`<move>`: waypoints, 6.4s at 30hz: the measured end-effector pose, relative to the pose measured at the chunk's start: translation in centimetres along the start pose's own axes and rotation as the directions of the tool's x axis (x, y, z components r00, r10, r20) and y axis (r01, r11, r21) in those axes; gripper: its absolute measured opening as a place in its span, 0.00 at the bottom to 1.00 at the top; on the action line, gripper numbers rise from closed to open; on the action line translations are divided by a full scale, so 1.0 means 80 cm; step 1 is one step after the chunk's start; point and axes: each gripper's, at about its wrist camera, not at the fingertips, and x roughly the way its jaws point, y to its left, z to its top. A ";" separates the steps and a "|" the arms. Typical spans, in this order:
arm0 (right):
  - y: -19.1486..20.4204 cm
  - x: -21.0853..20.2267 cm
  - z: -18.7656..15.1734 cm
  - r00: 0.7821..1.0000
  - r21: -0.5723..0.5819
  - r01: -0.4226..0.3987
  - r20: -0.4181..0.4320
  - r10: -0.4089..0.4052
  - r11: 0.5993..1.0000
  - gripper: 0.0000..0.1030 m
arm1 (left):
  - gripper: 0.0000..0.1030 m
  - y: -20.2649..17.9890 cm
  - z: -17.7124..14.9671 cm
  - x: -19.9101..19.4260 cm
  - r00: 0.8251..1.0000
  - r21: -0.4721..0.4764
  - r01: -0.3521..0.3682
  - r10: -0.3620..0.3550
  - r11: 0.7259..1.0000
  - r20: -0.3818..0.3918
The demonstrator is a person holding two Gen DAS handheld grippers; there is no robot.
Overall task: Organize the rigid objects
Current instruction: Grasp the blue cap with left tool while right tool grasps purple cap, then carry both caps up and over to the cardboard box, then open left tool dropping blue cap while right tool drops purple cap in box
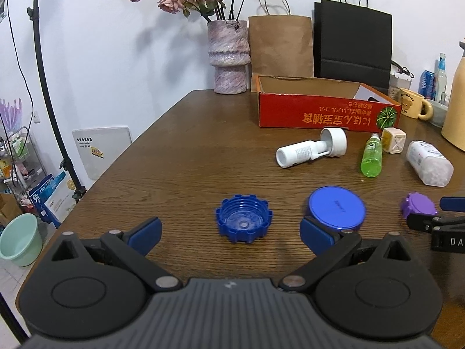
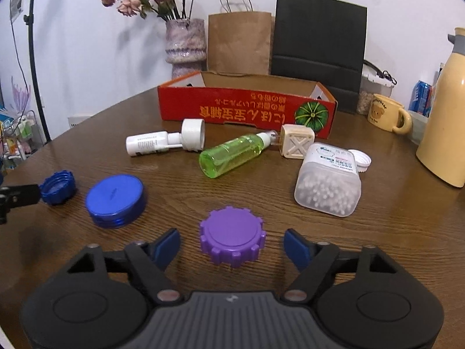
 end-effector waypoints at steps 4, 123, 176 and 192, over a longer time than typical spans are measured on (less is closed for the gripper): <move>-0.003 0.008 0.002 1.000 0.015 -0.021 -0.012 0.021 1.000 0.50 | 1.00 0.003 0.002 0.013 1.000 0.000 0.002 -0.002 1.000 -0.016; -0.096 0.222 0.314 0.982 -0.004 0.019 0.189 -0.018 1.000 0.49 | 0.54 -0.149 0.316 0.286 0.991 -0.019 0.066 -0.063 0.998 0.118; -0.102 0.222 0.304 0.987 -0.011 0.093 0.132 -0.091 0.996 1.00 | 1.00 -0.137 0.320 0.281 0.991 -0.020 0.066 -0.063 0.998 0.115; -0.096 0.134 0.263 0.974 0.009 0.075 0.216 -0.076 0.997 1.00 | 1.00 -0.119 0.290 0.206 0.984 -0.027 0.092 -0.087 0.995 0.155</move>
